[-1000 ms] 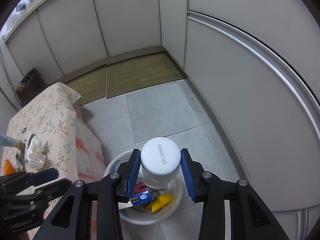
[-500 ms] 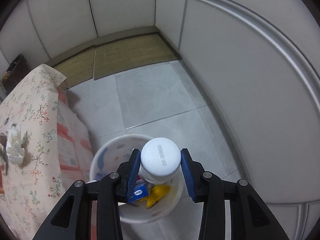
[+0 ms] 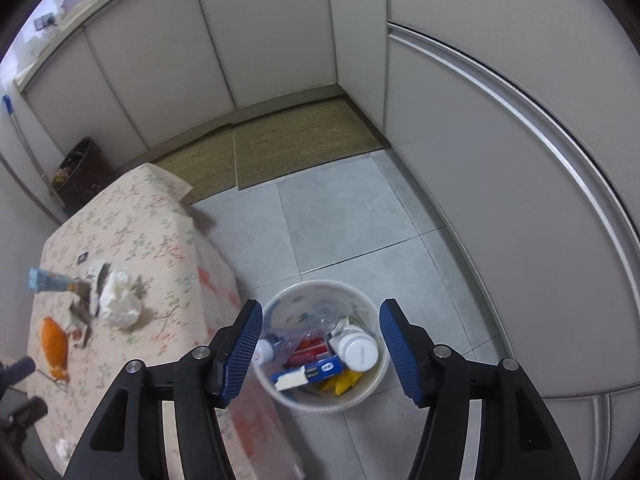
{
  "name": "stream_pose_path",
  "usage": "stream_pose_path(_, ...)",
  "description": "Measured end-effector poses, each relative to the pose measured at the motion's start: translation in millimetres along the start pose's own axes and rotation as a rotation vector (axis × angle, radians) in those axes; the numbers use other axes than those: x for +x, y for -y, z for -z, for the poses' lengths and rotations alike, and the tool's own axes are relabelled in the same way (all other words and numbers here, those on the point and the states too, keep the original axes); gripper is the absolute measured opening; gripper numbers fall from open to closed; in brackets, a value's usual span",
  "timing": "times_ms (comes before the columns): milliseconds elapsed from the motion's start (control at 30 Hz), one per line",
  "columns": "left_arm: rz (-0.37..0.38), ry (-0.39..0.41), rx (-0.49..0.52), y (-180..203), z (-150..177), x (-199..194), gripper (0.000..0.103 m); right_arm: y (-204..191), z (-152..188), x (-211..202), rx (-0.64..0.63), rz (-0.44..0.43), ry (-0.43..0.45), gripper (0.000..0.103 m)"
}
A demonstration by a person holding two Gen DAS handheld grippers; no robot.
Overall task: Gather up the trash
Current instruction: 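Reach the left gripper to the orange peel and grasp it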
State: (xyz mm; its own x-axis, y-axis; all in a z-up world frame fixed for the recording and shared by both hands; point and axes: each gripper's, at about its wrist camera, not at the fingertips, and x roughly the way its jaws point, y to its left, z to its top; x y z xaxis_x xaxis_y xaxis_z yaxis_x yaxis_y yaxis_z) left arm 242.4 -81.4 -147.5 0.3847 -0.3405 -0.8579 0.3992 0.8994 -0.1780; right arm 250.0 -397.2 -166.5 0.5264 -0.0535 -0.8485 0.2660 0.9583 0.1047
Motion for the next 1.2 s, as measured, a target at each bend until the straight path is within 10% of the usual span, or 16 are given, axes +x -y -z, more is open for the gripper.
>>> stream_pose_path(600,-0.127,0.039,-0.239,-131,51,-59,0.084,-112,34,-33,-0.174,-0.096,0.008,0.074)
stream_pose_path(1200,-0.113,-0.06,-0.45,-220,68,-32,0.082,-239,35,-10,-0.336,-0.204,-0.008,0.074)
